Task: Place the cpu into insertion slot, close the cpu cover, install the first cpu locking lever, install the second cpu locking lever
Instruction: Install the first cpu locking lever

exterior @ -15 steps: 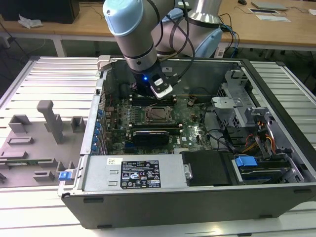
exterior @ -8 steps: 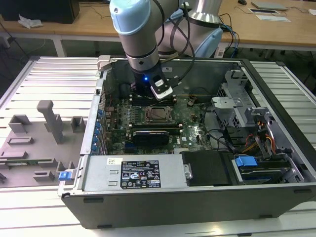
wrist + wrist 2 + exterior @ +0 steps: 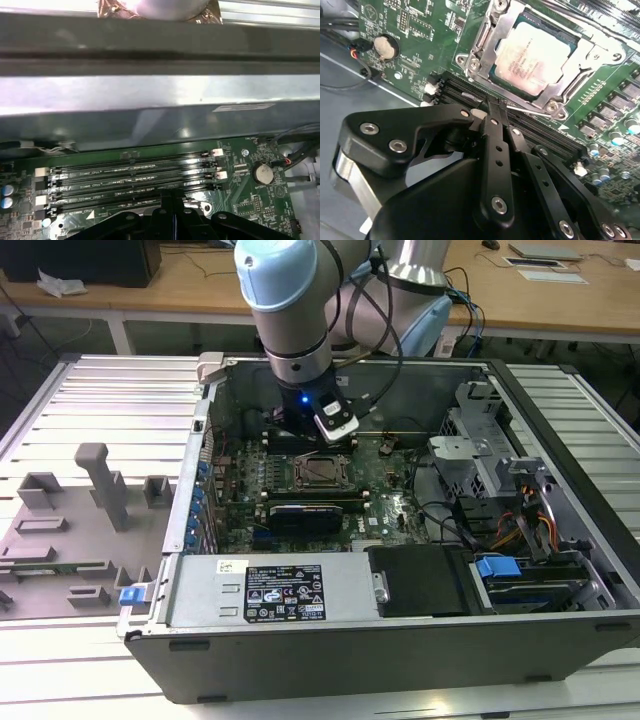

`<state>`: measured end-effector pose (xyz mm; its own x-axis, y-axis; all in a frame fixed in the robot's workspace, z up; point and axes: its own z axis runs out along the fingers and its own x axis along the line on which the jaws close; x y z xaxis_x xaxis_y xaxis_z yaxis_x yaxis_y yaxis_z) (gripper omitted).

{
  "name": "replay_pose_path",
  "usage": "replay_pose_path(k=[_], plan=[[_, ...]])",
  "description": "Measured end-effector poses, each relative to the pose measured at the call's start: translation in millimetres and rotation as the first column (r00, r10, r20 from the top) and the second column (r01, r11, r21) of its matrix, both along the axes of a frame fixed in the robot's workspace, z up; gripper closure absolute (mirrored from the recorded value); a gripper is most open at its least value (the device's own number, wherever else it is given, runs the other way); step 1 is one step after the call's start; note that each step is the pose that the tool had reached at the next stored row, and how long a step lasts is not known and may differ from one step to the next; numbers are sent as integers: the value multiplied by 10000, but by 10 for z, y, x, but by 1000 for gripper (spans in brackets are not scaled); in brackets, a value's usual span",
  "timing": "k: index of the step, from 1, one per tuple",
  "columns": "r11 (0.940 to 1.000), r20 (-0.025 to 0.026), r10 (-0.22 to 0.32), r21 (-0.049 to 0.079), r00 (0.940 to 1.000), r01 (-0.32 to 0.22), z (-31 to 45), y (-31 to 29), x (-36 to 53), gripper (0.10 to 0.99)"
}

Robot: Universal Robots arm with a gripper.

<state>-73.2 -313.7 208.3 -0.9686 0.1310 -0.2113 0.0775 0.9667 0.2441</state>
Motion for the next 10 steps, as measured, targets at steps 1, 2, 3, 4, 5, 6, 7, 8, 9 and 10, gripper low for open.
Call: replay_pose_path(k=[1,2,3,4,5,6,7,8,9,10], plan=[[9999,0,-112,1,9999,112,-3,10,1,980],[9999,-1,-160,0,9999,160,-4,26,1,980],[9998,-1,-186,0,9998,186,-5,37,1,980],[9998,0,-208,1,9998,208,-5,47,1,980],[9997,0,-239,0,9997,239,-6,58,1,980],[9996,0,-270,0,9996,270,-6,67,1,980],[9994,0,-339,1,9994,339,-7,74,1,980],[9990,1,-444,1,9990,444,-8,76,1,980],[9987,0,-517,1,9987,517,-9,77,1,980],[9977,0,-671,0,9977,671,-12,81,1,980]])
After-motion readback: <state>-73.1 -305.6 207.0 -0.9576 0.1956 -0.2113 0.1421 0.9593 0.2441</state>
